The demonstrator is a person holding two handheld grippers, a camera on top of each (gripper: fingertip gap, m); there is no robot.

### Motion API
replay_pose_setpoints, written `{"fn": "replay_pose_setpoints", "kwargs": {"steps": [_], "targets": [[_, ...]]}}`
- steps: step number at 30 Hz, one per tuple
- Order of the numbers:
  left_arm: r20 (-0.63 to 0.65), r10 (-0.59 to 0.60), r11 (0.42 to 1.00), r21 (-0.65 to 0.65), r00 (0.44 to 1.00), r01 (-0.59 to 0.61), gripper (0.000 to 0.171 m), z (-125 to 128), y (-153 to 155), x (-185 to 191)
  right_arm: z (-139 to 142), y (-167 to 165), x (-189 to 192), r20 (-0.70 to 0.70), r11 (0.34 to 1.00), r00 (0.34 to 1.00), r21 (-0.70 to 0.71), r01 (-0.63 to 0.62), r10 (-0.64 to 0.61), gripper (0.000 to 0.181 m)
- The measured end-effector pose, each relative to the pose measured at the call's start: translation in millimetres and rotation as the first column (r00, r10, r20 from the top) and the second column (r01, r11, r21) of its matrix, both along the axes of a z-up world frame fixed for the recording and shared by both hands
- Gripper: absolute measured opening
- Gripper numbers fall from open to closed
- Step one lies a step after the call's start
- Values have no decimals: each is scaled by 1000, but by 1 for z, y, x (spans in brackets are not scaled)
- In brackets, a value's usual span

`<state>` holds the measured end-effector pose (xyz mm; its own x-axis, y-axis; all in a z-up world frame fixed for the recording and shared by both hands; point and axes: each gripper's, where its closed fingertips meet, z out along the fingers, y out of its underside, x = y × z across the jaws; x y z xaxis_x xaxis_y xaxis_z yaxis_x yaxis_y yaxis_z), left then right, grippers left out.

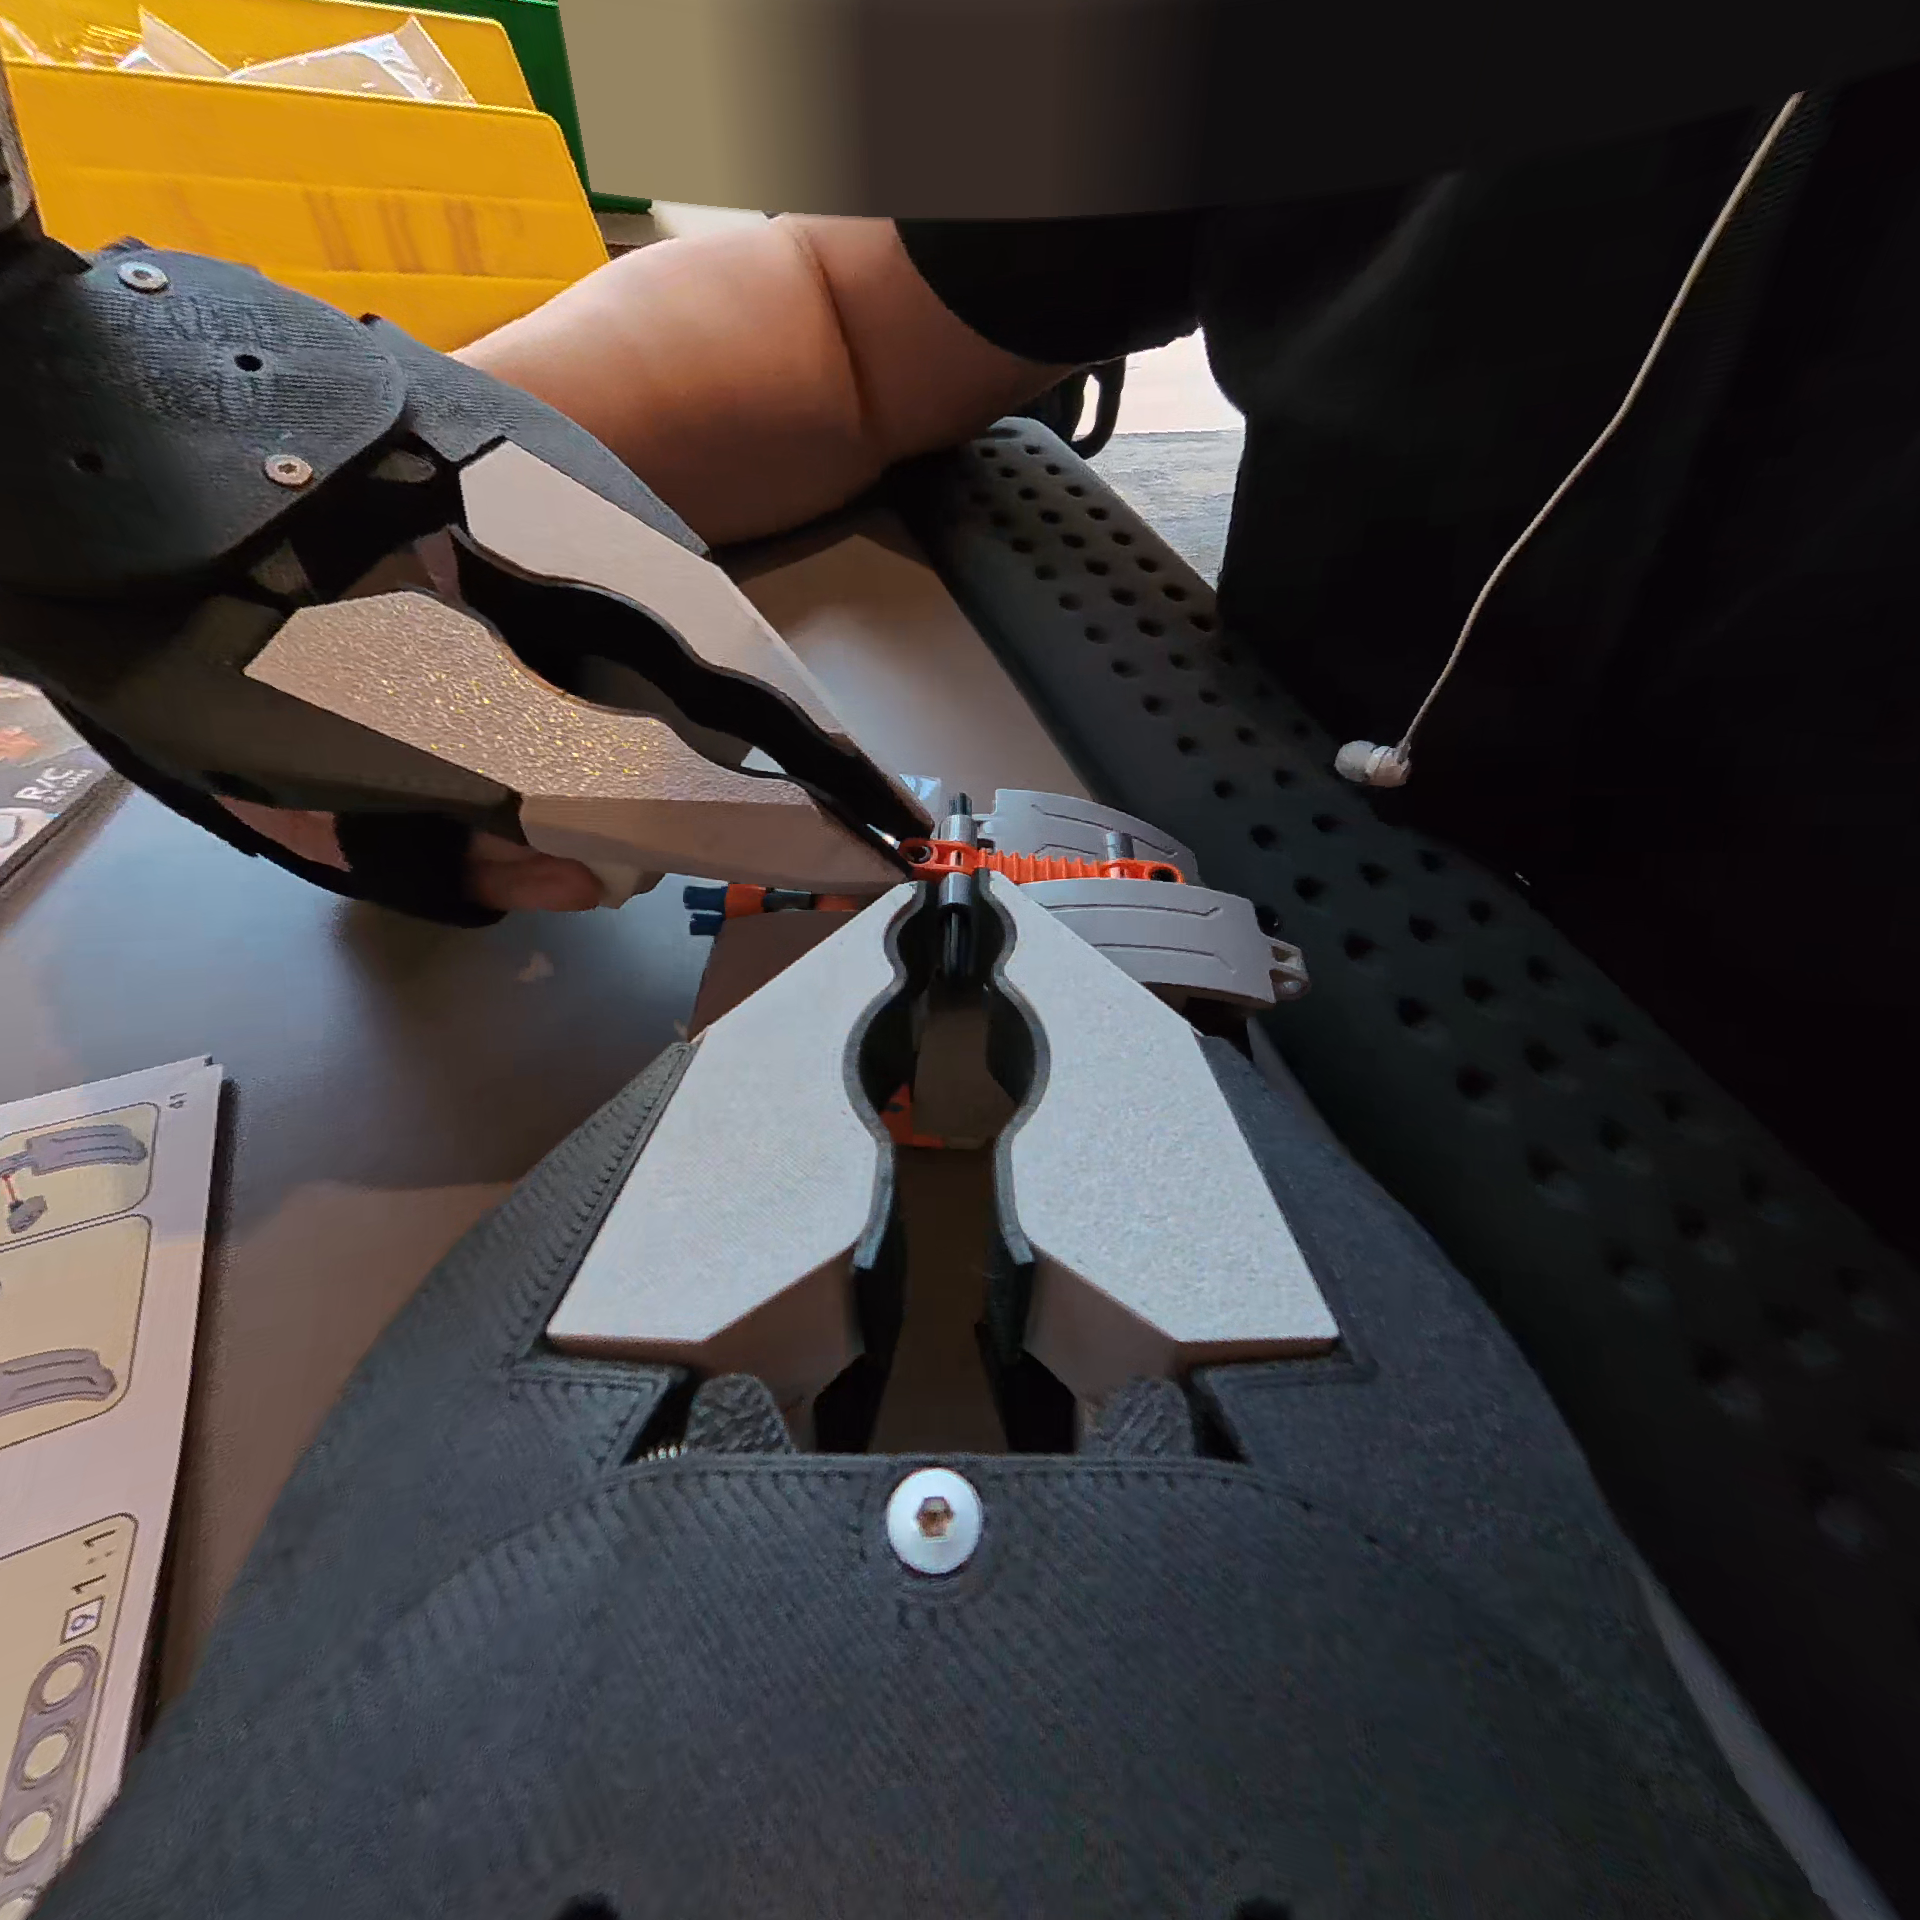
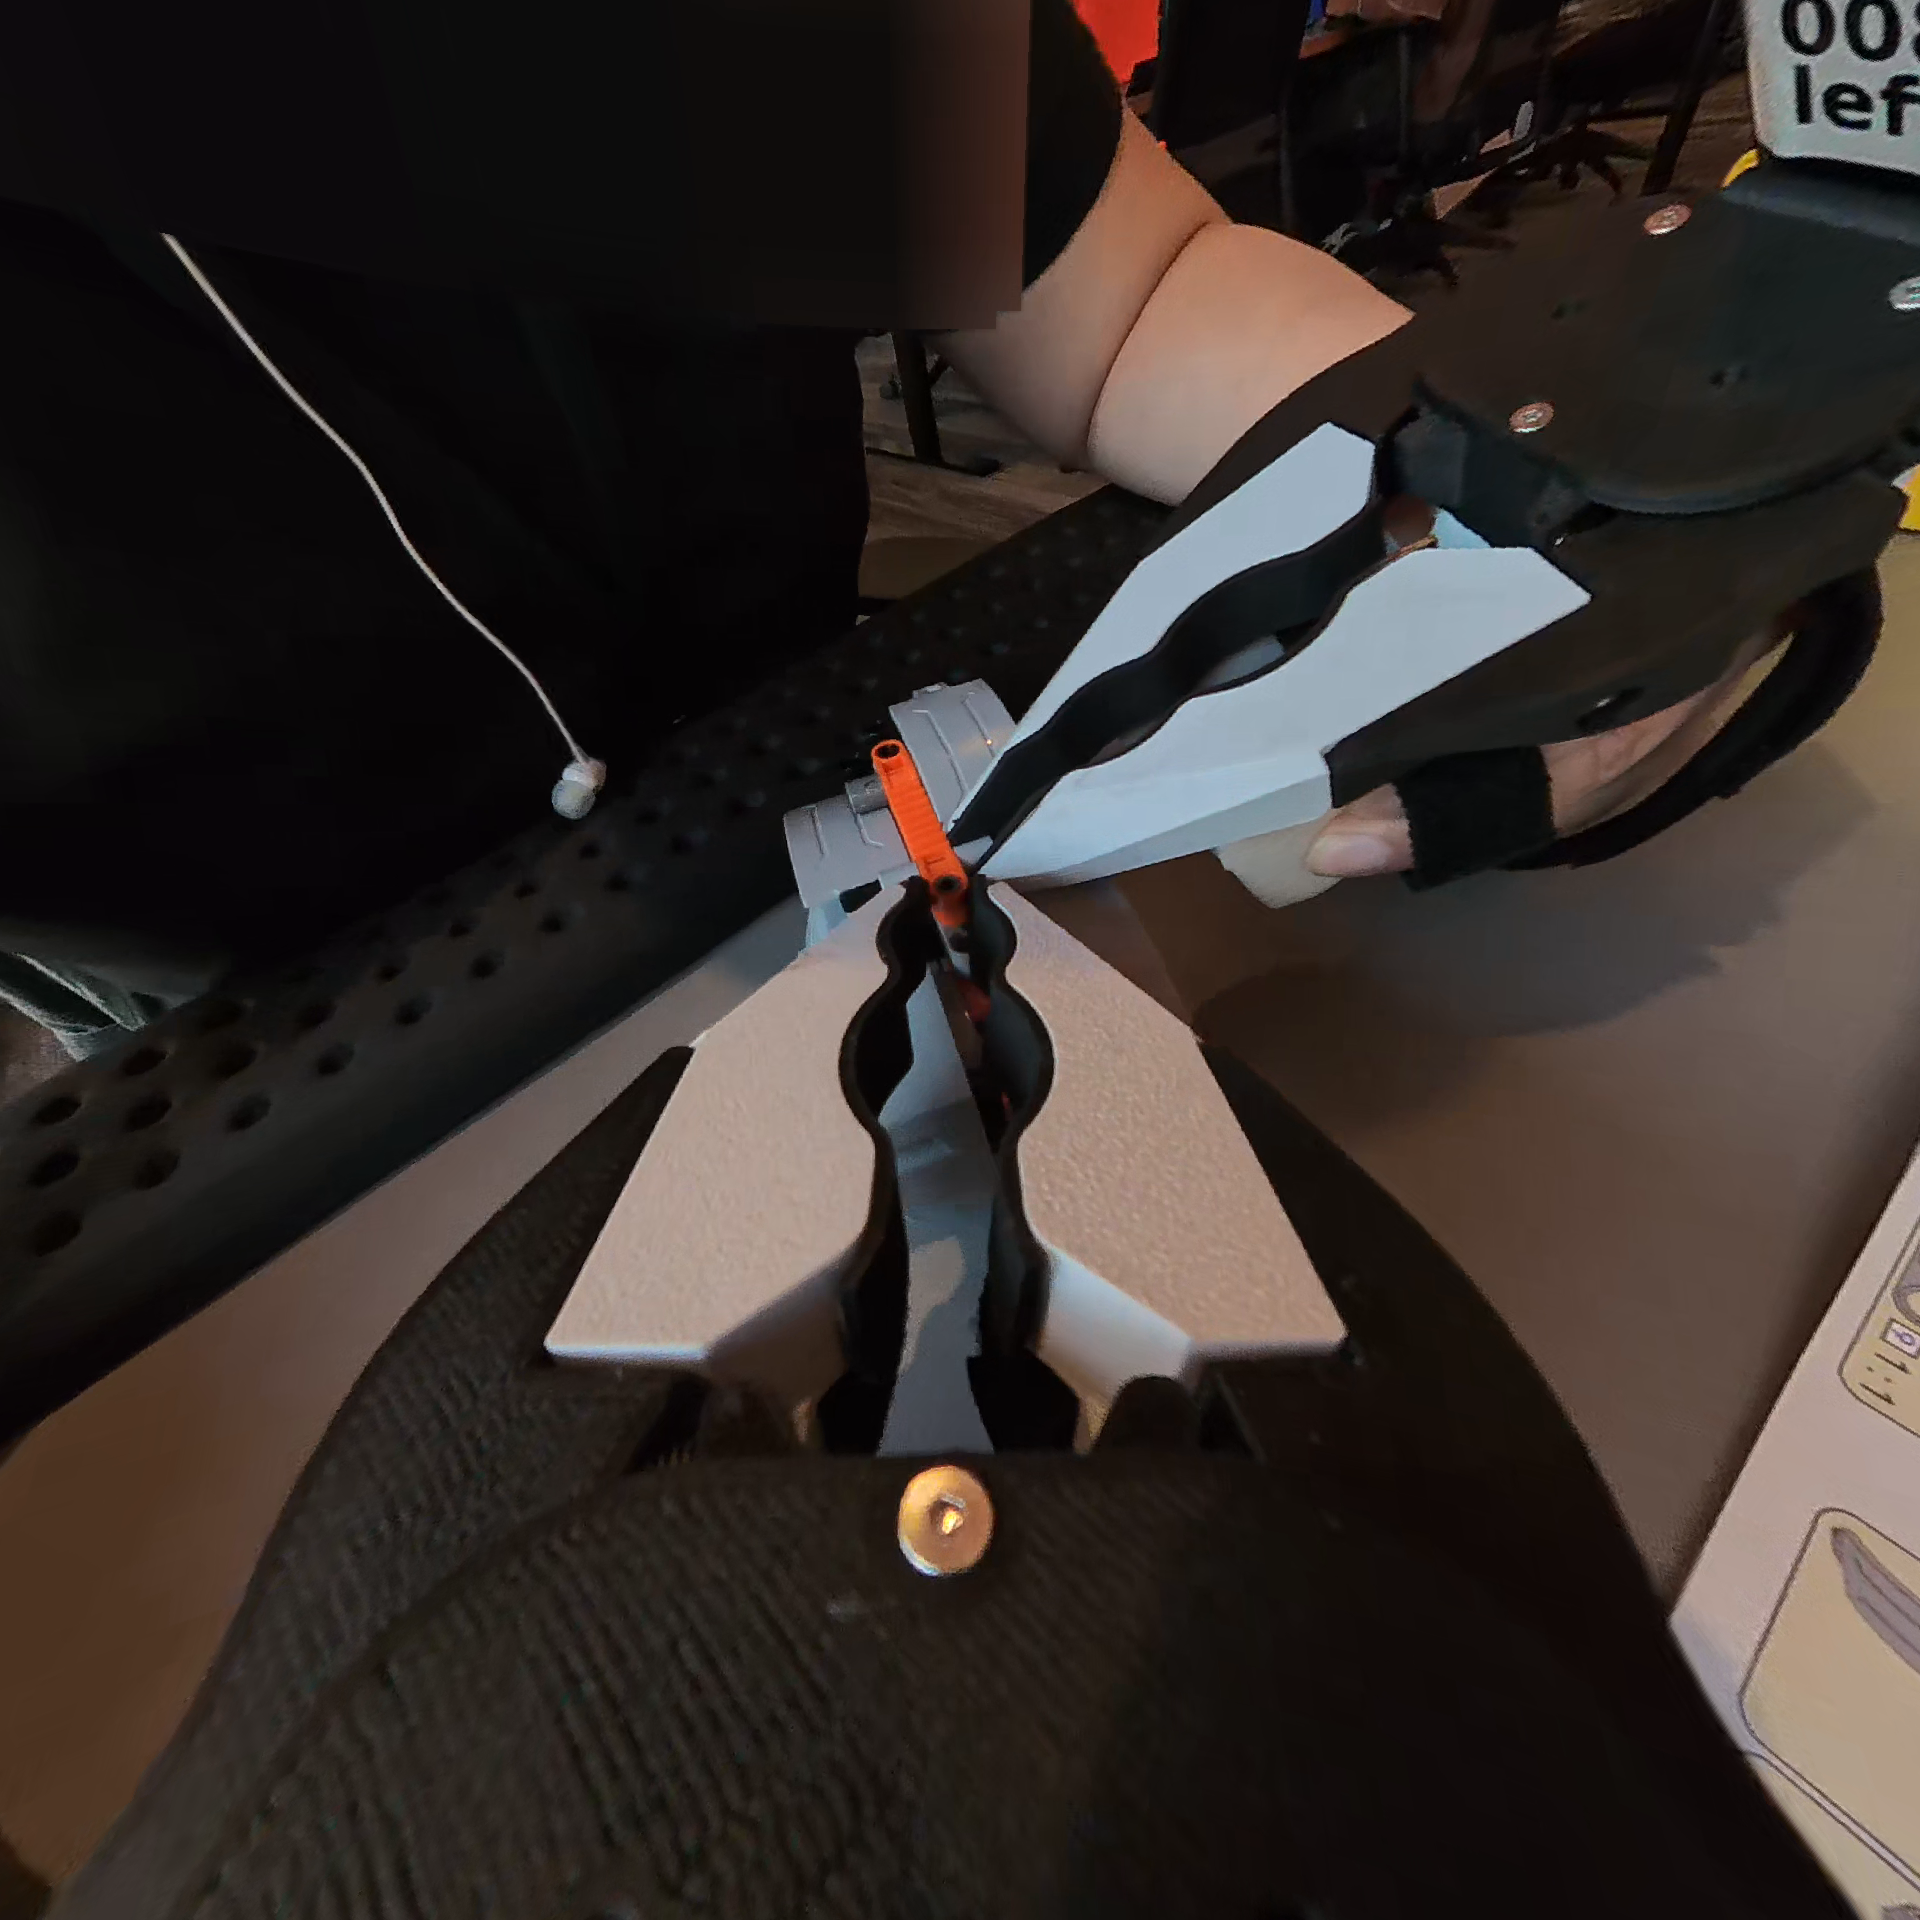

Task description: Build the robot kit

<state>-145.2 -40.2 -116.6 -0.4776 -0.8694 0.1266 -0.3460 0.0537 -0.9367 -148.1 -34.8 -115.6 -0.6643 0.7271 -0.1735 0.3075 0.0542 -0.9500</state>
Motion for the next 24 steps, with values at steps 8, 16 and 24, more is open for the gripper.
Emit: {"fn": "replay_pose_setpoints", "kwargs": {"steps": [8,16,24], "targets": [[18,-24,1000,-10,1000,24,5,0,-1,0,0,-2,1,25,1000,1000,-26,-9,9,5],[22,-36,999,-15,999,36,6,0,-1,-1,0,-3,1,21,1000,1000,-20,-17,18,5],[22,-45,999,-16,999,45,6,0,-1,-1,0,-4,1,23,1000,999,-21,-22,22,5]]}}
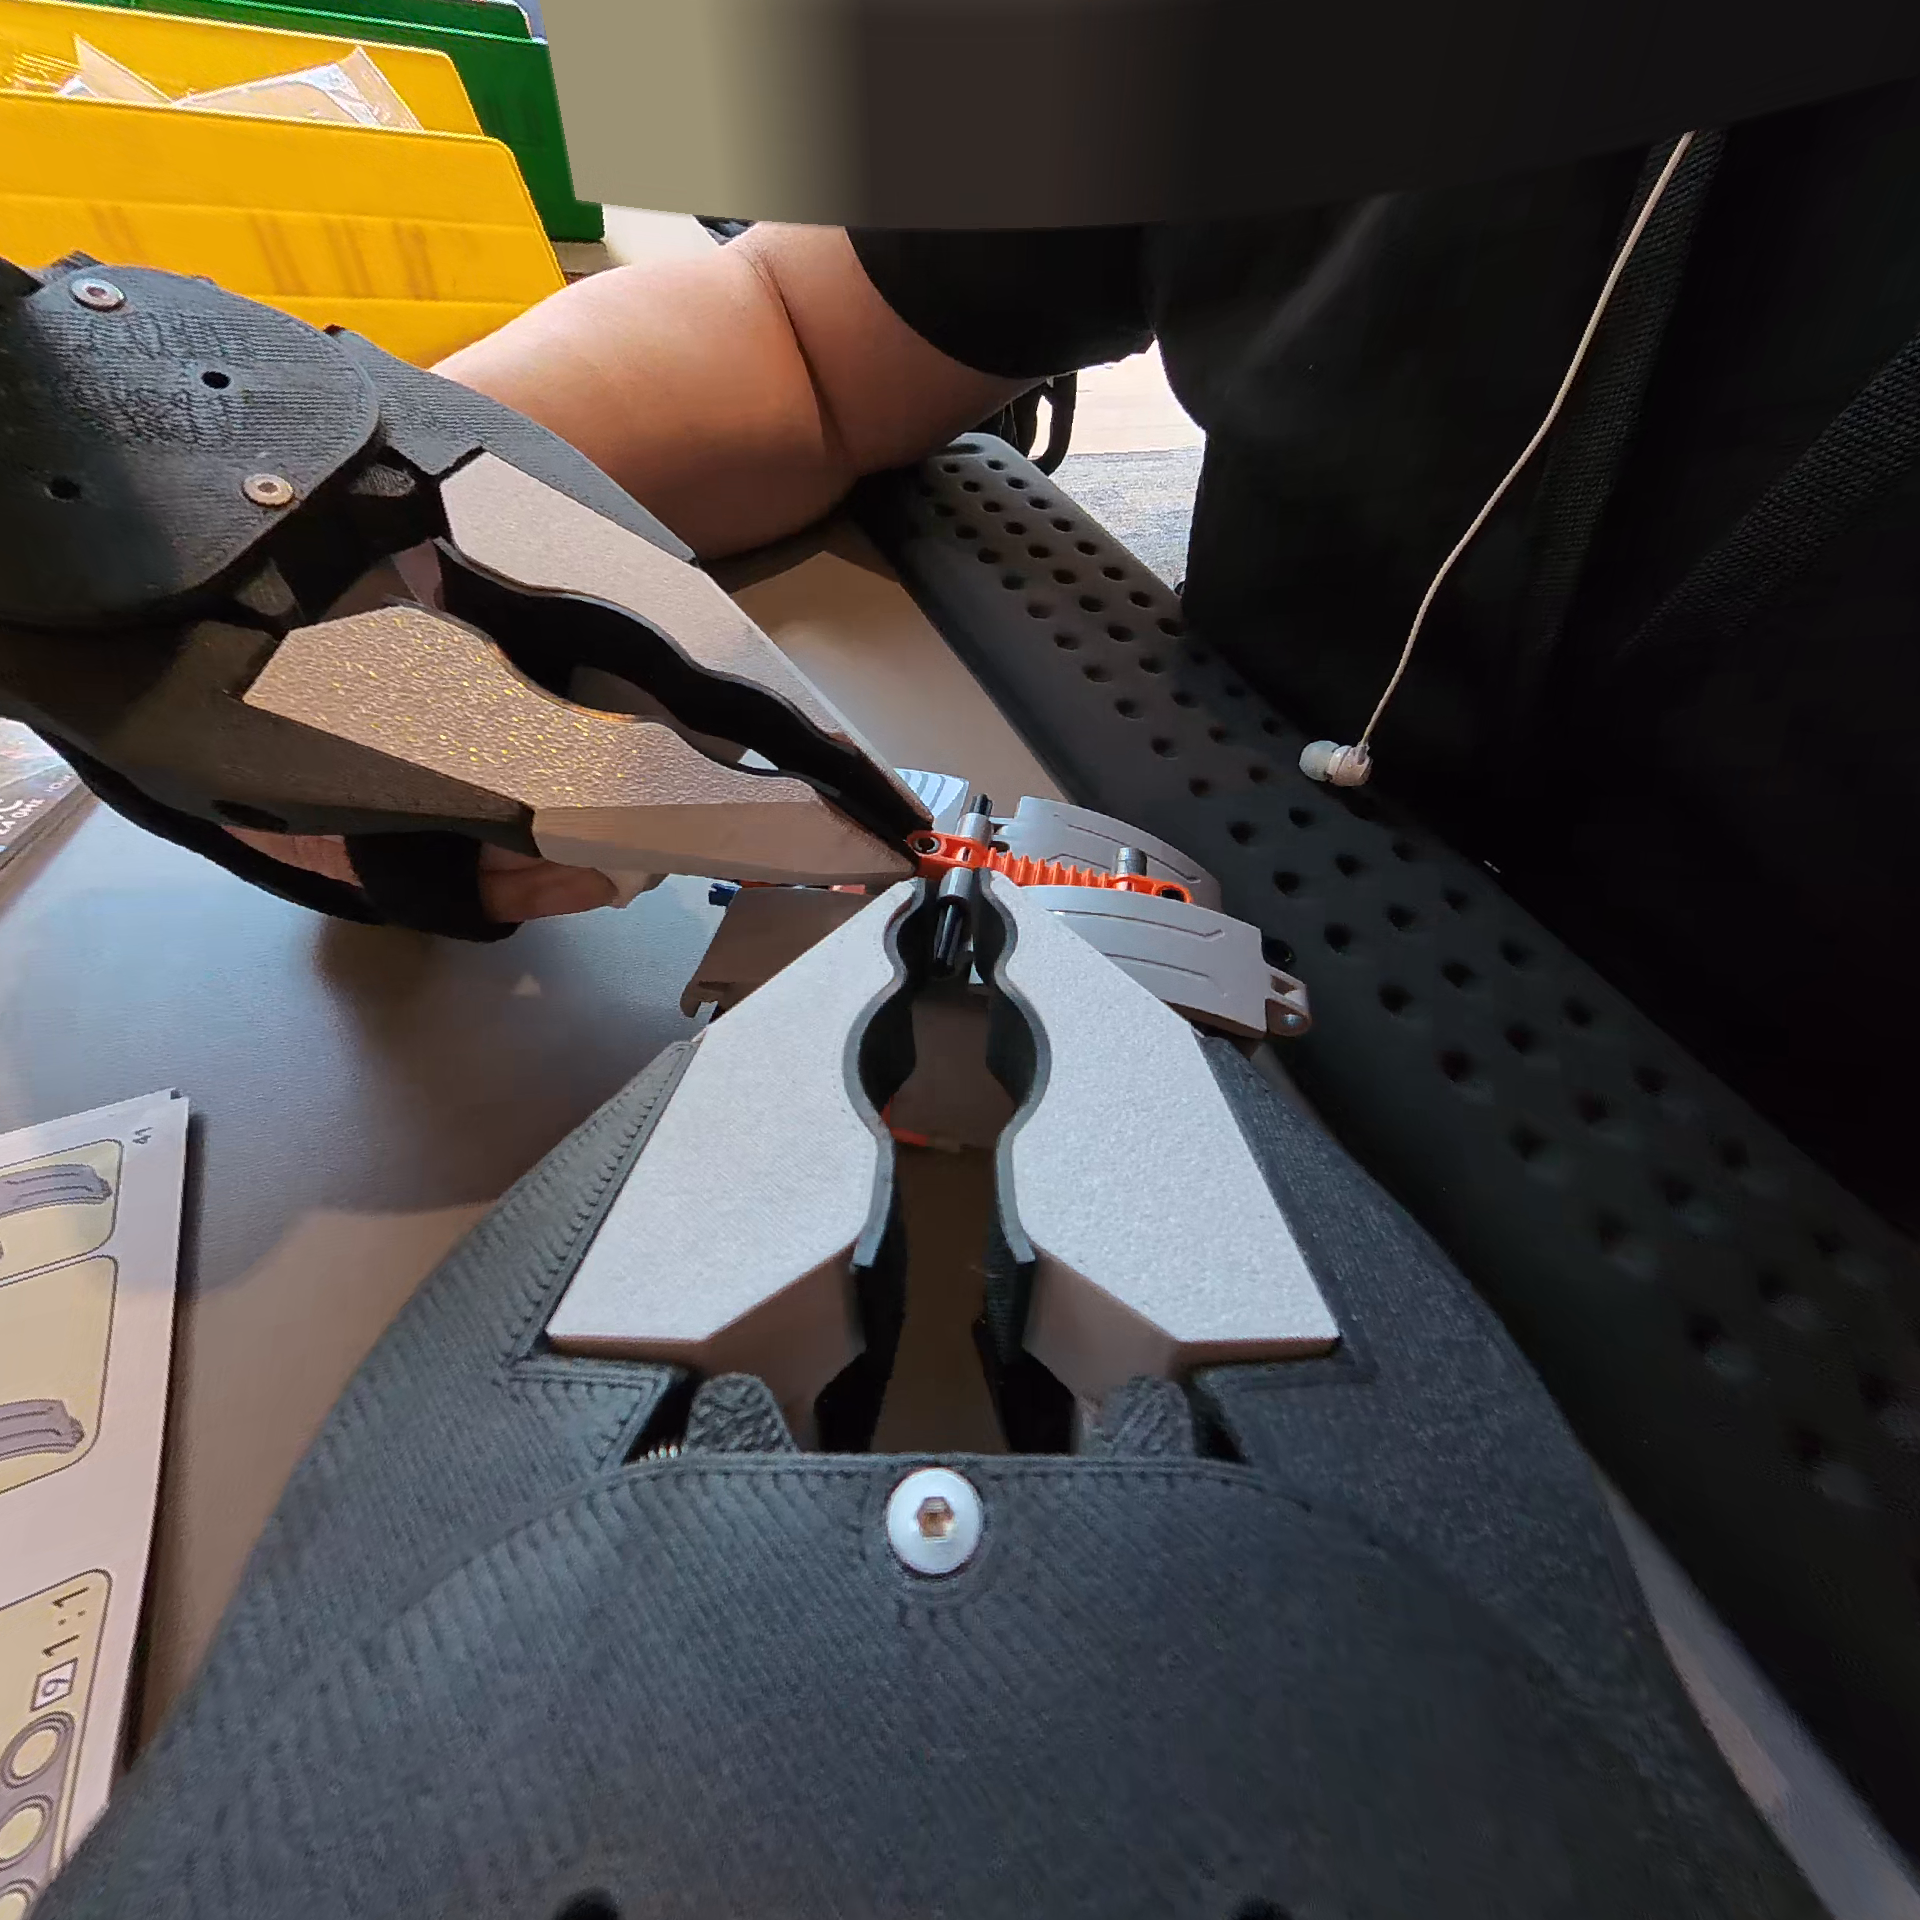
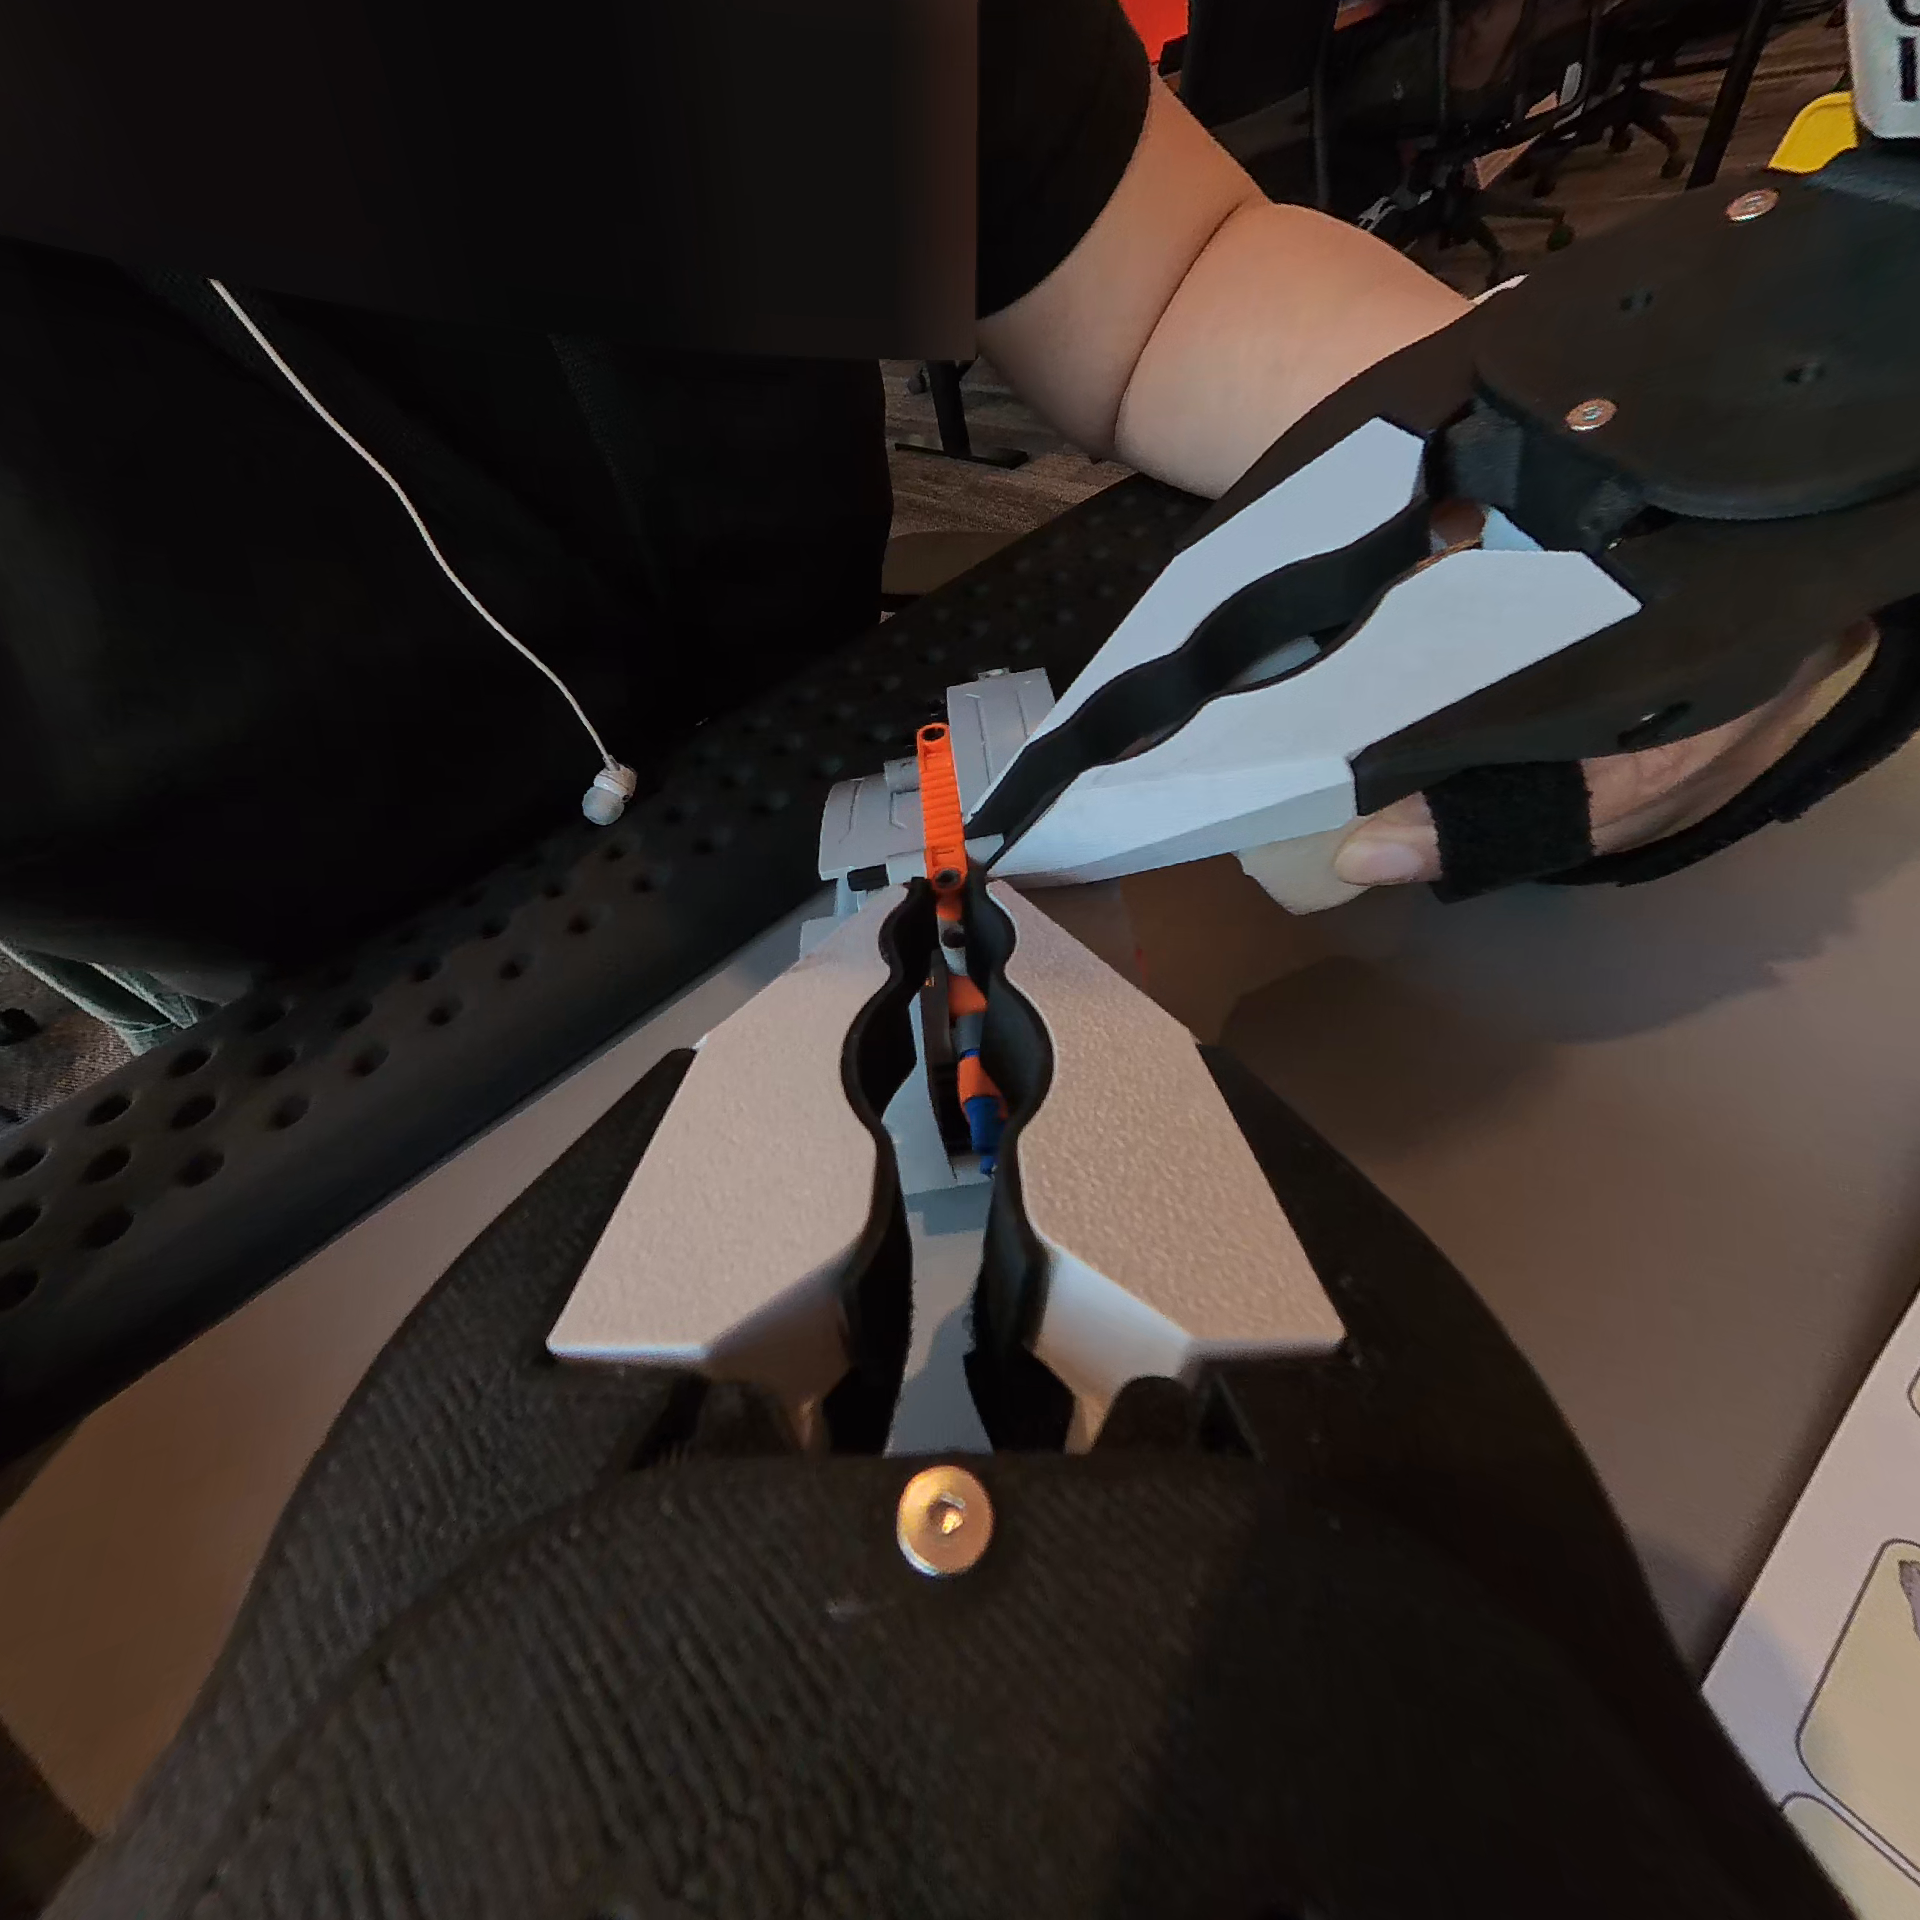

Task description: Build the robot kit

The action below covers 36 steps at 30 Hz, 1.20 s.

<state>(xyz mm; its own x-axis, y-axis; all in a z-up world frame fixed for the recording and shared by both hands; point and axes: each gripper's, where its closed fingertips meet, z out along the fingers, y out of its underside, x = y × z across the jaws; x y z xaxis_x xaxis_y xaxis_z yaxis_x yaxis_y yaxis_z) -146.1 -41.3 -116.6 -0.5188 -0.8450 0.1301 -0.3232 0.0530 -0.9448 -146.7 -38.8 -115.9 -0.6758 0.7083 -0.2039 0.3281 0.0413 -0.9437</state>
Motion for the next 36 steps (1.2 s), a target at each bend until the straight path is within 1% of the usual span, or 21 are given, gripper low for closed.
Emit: {"fn": "replay_pose_setpoints", "kwargs": {"steps": [9,13,17,19,20,21,22,23,25,28,31,34,36], "targets": [[7,-5,1000,13,1000,5,6,0,0,0,0,0,1,0,1000,1000,2,-5,5,4],[2,-16,1000,-2,1000,16,6,0,1,1,0,0,1,2,1000,1000,-1,-2,2,4],[-6,-1,1000,-16,1000,1,6,1,2,1,1,1,0,-16,1000,1000,13,5,-4,5],[-20,44,999,-18,999,-44,7,1,6,3,2,1,0,-36,999,999,31,15,-14,5],[-35,100,995,-6,994,-101,19,0,13,5,2,1,-1,-45,999,999,44,25,-23,5],[-54,153,988,-1,987,-153,34,1,21,6,2,0,-1,-51,997,998,60,37,-34,5],[-67,189,982,-13,980,-191,39,4,26,4,2,-1,-2,-58,996,997,76,48,-44,5],[-72,223,973,-37,972,-226,30,10,30,1,2,-2,-2,-61,994,997,94,61,-55,5],[-96,301,949,-66,949,-308,24,20,36,-6,2,-3,-3,-62,987,994,128,95,-87,5],[-217,415,905,-5,884,-426,24,14,31,-15,1,-4,-3,-37,977,989,151,148,-145,5],[-242,522,843,6,818,-537,25,14,19,-12,1,-5,-4,-22,965,979,167,202,-201,5],[-306,587,793,34,749,-608,25,12,11,-11,1,-7,-3,-41,949,966,181,259,-256,5],[-336,613,769,49,715,-637,26,12,9,-9,1,-8,-3,-57,937,954,177,300,-295,6]]}}
